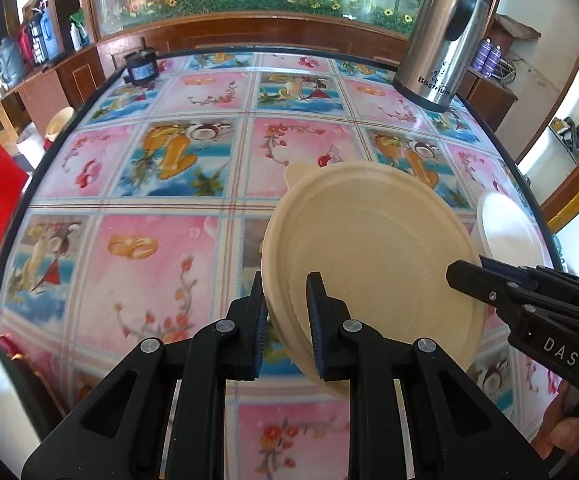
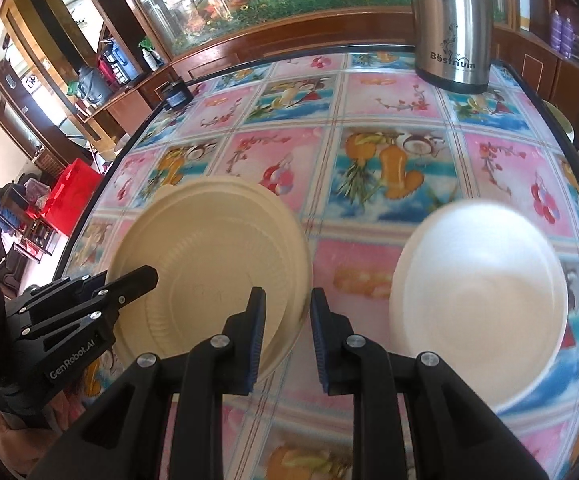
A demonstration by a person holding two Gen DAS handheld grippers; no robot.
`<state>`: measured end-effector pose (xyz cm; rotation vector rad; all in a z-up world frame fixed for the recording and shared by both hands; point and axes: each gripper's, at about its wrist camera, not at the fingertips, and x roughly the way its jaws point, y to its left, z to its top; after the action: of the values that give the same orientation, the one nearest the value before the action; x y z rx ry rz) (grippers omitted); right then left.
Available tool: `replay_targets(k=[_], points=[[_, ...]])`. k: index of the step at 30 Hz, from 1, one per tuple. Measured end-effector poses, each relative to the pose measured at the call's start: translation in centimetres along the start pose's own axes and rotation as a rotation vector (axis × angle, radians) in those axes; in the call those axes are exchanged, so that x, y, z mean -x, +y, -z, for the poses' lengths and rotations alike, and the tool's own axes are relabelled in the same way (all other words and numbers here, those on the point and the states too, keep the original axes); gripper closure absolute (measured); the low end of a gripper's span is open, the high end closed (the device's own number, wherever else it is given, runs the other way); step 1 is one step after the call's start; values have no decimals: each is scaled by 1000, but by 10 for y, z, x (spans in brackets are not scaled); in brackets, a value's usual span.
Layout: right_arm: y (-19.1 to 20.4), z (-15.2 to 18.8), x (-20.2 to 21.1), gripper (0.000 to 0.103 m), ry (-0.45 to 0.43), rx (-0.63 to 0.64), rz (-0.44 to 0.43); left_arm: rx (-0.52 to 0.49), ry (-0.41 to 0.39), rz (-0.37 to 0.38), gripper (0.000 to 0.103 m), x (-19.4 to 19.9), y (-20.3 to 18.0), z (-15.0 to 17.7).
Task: Organize plates and bowls
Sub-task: 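Carry the cream bowl with both tools toward the basin stack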
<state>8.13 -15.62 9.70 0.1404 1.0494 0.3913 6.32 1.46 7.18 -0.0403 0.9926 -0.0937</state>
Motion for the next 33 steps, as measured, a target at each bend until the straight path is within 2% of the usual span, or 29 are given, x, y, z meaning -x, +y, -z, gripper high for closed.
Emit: replay_targets(k=[16,26,33], points=[[38,39,28,79,-30,24,-31,18,-49,12,85,49,22,43],[71,43,45,79,-58,72,-44,36,-90,3,85,84,45,55],[105,43,46,79,-66,124,-64,82,-126,-15,85,106,76,63]])
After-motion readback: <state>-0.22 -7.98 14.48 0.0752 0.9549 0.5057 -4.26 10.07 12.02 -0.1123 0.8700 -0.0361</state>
